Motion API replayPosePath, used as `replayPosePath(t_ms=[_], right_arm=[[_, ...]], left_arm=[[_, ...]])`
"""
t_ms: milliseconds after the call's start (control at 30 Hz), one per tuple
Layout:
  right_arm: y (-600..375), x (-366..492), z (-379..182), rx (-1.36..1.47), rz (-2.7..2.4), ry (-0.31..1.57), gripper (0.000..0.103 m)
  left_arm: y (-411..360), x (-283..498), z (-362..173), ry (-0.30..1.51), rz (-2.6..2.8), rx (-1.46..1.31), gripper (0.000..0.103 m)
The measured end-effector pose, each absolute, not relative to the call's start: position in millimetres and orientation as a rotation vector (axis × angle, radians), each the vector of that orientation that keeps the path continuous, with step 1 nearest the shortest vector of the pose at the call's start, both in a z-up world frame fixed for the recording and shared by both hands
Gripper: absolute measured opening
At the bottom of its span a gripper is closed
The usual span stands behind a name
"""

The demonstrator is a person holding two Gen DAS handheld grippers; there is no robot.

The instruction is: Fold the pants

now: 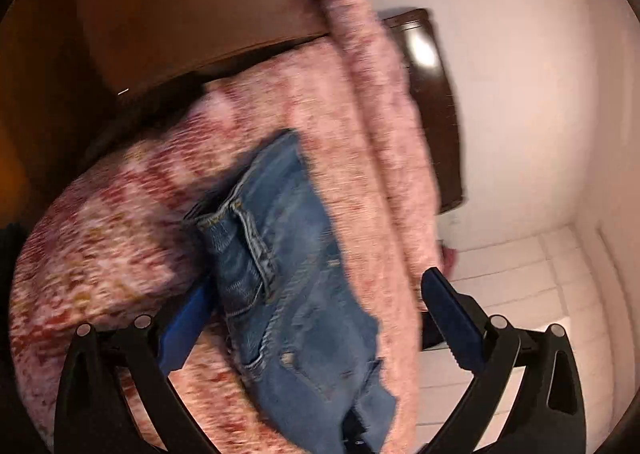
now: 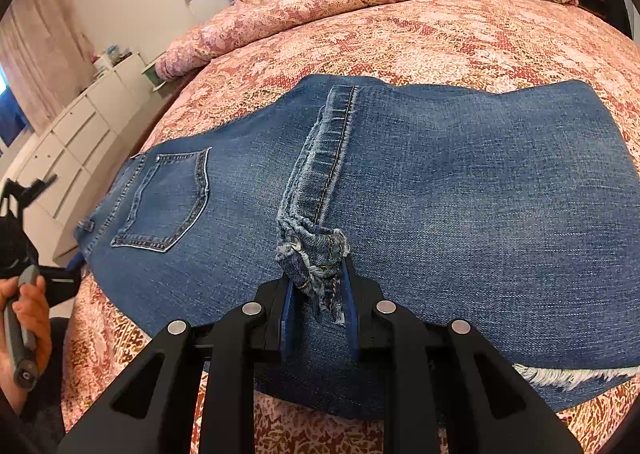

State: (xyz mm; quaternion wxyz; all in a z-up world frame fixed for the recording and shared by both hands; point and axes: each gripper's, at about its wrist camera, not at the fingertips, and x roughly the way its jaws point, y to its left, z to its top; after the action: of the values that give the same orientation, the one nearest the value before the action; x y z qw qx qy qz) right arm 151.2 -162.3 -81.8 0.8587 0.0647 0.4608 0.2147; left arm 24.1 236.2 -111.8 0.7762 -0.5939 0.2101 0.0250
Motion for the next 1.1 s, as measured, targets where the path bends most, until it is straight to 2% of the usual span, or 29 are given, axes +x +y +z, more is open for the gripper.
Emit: replayPosePath(t_ms=[133, 333, 467, 500, 533, 567, 600, 633, 833, 1100], right_arm=[[-162.0, 151.3, -81.9, 0.138, 0.451, 0.967, 0.019], [-161.3, 150.7, -81.5, 0.136, 0.448, 0.967, 0.019], [-160.6, 150.8, -81.5, 0.139, 0.448, 0.967, 0.019], [-160.2, 150.7, -81.5, 0.138, 0.448, 0.967, 0.019], [-160.5, 150.9, -81.5, 0.138, 0.448, 0.967, 0.019], [-159.9, 150.8, -81.5, 0.137, 0.447, 0.967, 0.019], [-159.8, 150.7, -81.5, 0.137, 0.446, 0.966, 0.019], [-159.6, 150.6, -81.5, 0.135, 0.445, 0.966, 0.019], [-160.2, 151.4, -81.5, 0.134, 0.444, 0.966, 0.019], [-159.6, 151.1, -81.4, 0.133, 0.443, 0.966, 0.019]], left_arm=[[234.4, 29.4, -110.3, 0.469, 0.041, -1.237, 0.095], [227.6, 62.8, -116.7, 0.604, 0.093, -1.133, 0.101], [221.8, 76.2, -114.8, 0.635, 0.149, -1.091, 0.098], [221.3, 76.6, -114.7, 0.643, 0.165, -1.085, 0.086], [221.7, 76.1, -115.8, 0.659, 0.192, -1.078, 0.067], [223.8, 72.9, -118.6, 0.677, 0.222, -1.077, 0.057], [227.2, 68.2, -122.2, 0.694, 0.245, -1.078, 0.035], [231.1, 65.4, -126.6, 0.705, 0.248, -1.088, 0.03], [229.0, 71.9, -112.7, 0.737, 0.273, -1.017, 0.018], [215.0, 64.4, -76.0, 0.676, 0.271, -0.943, 0.015]])
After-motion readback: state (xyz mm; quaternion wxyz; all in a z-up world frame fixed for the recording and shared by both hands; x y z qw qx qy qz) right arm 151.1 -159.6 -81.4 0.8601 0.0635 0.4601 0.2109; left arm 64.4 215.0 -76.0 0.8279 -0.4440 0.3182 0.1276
